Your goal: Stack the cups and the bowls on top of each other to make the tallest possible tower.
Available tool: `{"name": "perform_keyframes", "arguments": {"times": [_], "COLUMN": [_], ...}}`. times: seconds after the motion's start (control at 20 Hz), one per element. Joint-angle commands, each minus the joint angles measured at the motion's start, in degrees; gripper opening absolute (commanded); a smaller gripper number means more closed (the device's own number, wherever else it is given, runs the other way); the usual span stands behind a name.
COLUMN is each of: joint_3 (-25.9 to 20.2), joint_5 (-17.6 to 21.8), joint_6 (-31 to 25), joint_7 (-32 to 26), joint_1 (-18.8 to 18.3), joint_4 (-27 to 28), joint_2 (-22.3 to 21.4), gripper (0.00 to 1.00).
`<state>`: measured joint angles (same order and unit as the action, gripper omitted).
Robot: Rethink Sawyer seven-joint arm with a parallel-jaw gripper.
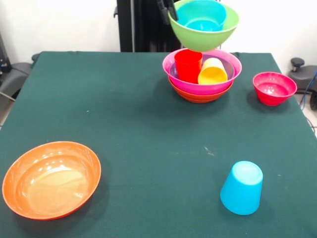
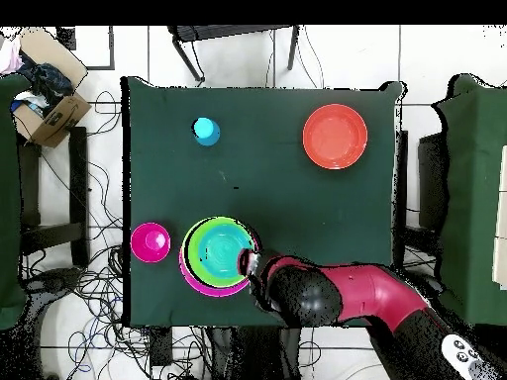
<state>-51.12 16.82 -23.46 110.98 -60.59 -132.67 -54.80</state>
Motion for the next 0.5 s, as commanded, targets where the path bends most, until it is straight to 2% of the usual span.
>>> {"name": "perform_keyframes", "arguments": {"times": [0.05,0.5], "joint_3": [-2.67,-2.82], "joint_5": [6.62,8.99], "joint_6": [-8.09,-5.67], "joint_7": [-10.77,-7.95], "joint_1": [-1.60,-0.53], "joint_4": [1.03,2.01], "joint_2": [4.85,7.83], "gripper": [0.00,0.00]}}
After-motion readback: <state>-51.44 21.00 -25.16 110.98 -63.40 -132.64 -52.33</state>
